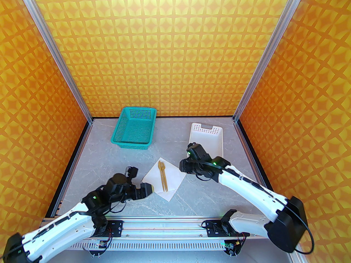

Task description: Place the utensils on the paper napkin and roll it up

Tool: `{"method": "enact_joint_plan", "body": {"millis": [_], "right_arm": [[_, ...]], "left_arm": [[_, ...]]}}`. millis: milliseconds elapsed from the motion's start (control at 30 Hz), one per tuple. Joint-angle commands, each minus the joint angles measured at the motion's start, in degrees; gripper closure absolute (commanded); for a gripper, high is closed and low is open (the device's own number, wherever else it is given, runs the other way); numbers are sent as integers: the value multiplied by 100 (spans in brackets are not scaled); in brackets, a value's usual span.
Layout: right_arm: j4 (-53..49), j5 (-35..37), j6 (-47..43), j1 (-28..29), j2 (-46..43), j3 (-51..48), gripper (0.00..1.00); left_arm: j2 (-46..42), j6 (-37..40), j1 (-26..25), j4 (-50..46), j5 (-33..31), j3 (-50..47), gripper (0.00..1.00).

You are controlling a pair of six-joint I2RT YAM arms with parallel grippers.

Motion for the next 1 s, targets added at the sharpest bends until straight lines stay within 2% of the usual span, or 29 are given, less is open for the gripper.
{"method": "enact_joint_plan", "body": {"millis": [0, 167, 367, 533, 967], "right_arm": [[35, -35, 104, -19, -239, -129, 52], [-140, 48, 131, -19, -464, -138, 52], [-390, 67, 123, -19, -765, -203, 51], [-582, 150, 154, -19, -1018, -269, 51], [-938, 291, 153, -18, -1188, -137, 51]], "left_arm": [[209, -654, -505, 388, -262, 34, 2], [764, -992, -1208, 798, -543, 28, 2], [1748, -949, -1562, 1321, -508, 288, 1], [2585, -827, -1614, 1555, -263, 605, 0], [3769, -616, -1400, 1680, 394, 1135, 1]]}}
